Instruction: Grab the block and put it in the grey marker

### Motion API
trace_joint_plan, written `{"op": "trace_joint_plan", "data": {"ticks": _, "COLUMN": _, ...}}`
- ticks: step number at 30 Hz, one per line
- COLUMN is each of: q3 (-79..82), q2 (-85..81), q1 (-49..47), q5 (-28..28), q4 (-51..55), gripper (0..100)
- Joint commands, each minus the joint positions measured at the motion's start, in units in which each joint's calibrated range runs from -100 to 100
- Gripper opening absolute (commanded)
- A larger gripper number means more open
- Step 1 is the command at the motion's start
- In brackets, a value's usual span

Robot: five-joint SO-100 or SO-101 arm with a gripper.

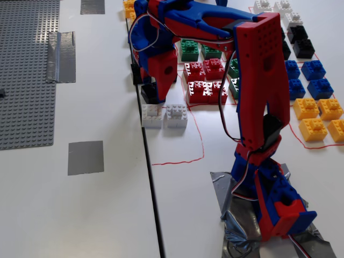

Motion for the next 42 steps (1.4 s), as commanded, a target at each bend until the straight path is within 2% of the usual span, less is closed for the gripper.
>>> {"op": "trace_joint_plan", "data": {"ticks": 1, "q3": -4.9, "q2": -1.9, "q1": -0.8, "q5": -0.6, "q4": -0.5, "gripper": 22}}
{"op": "trace_joint_plan", "data": {"ticks": 4, "q3": -4.9, "q2": -1.8, "q1": -1.0, "q5": -0.8, "q4": -0.5, "gripper": 17}}
{"op": "trace_joint_plan", "data": {"ticks": 8, "q3": -4.8, "q2": -1.4, "q1": -1.3, "q5": -0.2, "q4": -0.4, "gripper": 2}}
{"op": "trace_joint_plan", "data": {"ticks": 10, "q3": -4.8, "q2": -1.4, "q1": -1.3, "q5": -0.3, "q4": -0.2, "gripper": 0}}
{"op": "trace_joint_plan", "data": {"ticks": 23, "q3": -24.6, "q2": -1.6, "q1": -4.1, "q5": -0.8, "q4": 13.2, "gripper": 0}}
{"op": "trace_joint_plan", "data": {"ticks": 28, "q3": -34.3, "q2": -2.1, "q1": -5.1, "q5": 2.8, "q4": 18.2, "gripper": 0}}
{"op": "trace_joint_plan", "data": {"ticks": 33, "q3": -39.9, "q2": -4.0, "q1": -7.8, "q5": 7.9, "q4": 18.5, "gripper": 0}}
{"op": "trace_joint_plan", "data": {"ticks": 42, "q3": -40.9, "q2": -4.4, "q1": -20.7, "q5": 11.6, "q4": 17.8, "gripper": 0}}
